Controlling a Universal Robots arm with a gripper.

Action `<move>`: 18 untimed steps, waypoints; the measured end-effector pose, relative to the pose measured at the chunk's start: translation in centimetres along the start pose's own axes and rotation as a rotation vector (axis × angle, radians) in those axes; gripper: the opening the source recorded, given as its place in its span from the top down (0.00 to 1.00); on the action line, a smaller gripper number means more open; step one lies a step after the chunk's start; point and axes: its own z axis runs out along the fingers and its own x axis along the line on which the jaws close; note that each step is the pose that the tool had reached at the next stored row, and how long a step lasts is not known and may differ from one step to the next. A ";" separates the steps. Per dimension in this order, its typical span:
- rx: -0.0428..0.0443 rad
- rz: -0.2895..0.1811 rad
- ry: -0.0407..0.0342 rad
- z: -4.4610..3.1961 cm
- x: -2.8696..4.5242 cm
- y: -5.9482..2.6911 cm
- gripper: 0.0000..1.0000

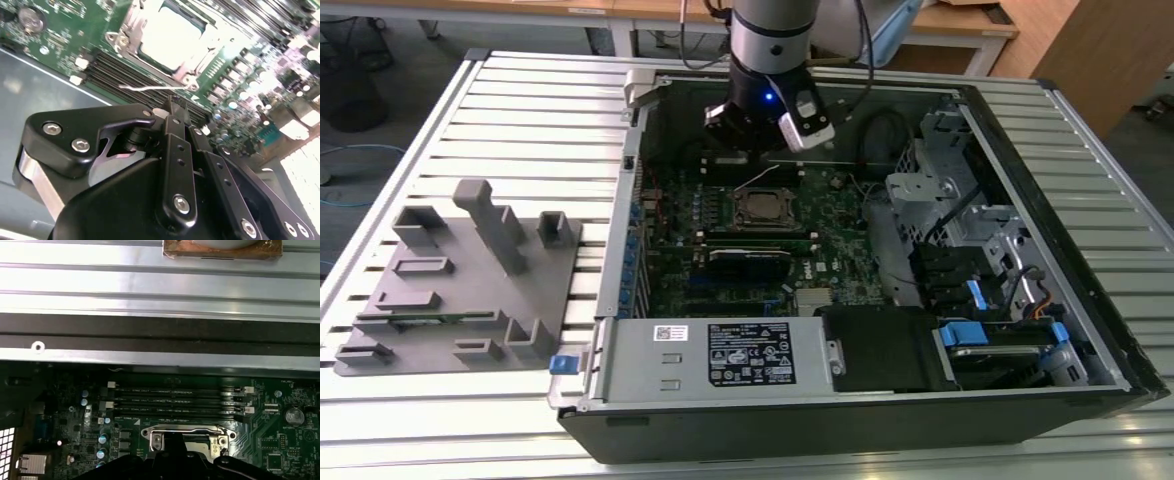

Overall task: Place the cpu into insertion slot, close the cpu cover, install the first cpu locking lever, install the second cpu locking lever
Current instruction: 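Install the first cpu locking lever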

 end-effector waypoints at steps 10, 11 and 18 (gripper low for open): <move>0.0027 -0.004 -0.0252 0.53 -0.20 -0.10 0.89; 0.0026 -0.005 -0.0285 0.57 -0.20 -0.10 0.89; 0.0017 -0.006 -0.0342 0.80 -0.20 0.01 0.89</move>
